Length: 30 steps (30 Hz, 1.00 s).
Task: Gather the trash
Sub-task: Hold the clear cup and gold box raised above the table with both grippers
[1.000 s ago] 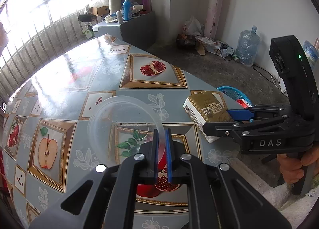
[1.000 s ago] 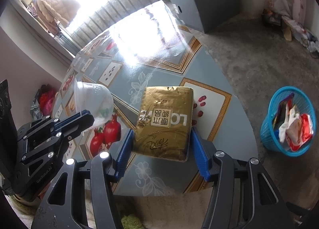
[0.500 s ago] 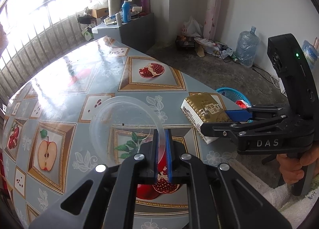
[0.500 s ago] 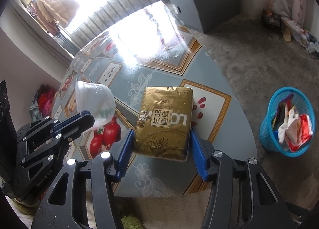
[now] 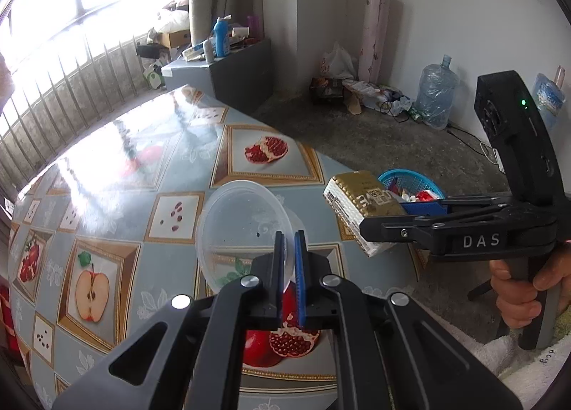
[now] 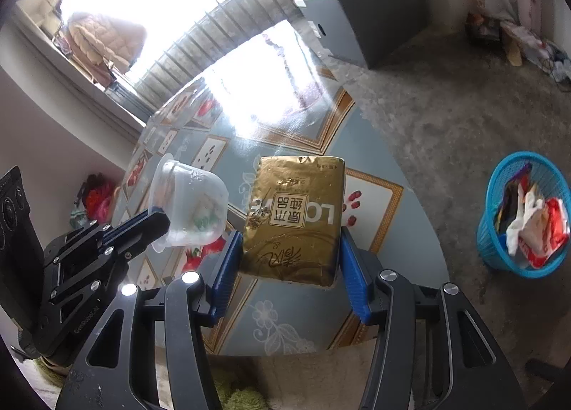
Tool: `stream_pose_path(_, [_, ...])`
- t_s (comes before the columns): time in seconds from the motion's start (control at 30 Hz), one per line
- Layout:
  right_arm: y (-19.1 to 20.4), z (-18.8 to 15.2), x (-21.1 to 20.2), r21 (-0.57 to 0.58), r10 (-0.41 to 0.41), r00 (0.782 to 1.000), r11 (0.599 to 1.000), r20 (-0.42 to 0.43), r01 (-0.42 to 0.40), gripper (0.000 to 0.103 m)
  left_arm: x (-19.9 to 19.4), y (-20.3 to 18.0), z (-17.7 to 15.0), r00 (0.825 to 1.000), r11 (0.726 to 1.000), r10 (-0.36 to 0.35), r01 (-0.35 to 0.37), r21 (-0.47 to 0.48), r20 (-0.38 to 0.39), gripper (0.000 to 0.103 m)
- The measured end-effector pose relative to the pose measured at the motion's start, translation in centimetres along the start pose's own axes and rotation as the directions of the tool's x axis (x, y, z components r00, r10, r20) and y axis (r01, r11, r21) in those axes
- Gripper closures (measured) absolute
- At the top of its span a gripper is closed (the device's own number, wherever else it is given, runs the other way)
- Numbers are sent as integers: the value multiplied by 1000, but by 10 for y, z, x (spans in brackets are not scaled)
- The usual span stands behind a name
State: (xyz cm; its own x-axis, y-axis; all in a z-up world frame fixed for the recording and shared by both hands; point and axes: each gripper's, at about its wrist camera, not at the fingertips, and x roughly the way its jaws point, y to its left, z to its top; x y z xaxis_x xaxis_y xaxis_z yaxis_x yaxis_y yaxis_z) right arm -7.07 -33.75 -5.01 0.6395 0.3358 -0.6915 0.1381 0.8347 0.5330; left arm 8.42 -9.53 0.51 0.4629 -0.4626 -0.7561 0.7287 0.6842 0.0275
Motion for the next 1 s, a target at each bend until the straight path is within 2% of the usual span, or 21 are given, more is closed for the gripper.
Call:
stream_pose_path(0.43, [-10,-3,-8,46,34,999,998,27,-35,53,-5,-12,17,999,1000,-23,22,16,29,98])
stream_pose_path(1.0, [-18,-7,-16,63,55,996,996,67,-59,53,-10,-16,18,999,1000,-13,12,17,53,98])
